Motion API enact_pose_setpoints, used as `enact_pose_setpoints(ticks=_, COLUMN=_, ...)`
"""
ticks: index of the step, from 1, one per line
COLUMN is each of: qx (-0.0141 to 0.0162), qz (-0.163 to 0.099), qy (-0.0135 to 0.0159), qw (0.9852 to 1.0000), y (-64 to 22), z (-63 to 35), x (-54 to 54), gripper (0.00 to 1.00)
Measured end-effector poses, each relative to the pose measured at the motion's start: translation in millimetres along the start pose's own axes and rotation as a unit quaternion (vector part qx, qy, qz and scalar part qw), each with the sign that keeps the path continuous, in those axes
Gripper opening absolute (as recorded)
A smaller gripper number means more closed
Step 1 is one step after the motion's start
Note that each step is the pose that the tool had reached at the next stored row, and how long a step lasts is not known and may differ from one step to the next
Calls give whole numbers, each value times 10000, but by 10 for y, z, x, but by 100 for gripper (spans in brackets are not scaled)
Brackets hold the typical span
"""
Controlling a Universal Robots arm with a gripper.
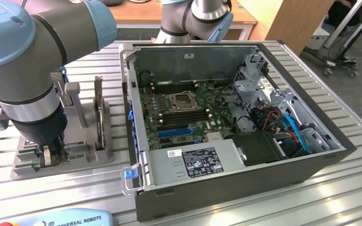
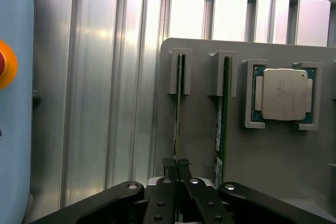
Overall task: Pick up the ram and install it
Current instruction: 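Pick up the ram and move it above insertion slot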
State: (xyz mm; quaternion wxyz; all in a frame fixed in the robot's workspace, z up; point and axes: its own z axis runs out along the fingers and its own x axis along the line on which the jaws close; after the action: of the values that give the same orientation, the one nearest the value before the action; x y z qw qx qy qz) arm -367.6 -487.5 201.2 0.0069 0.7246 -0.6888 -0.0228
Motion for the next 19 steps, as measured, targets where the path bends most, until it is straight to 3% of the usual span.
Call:
enact_pose_setpoints(ticks=8, qx=0, qz=0, qy=0, qw=10000, y=0, z=0, x=0, gripper=12)
enact_pose_setpoints(ticks=14, qx=9, qz=-1, qy=-18, qw=10000, y=0, z=0, x=0, gripper=12)
enact_pose_setpoints(ticks=19, qx=13, qz=3, qy=-61, qw=10000, y=0, z=0, x=0, gripper=12)
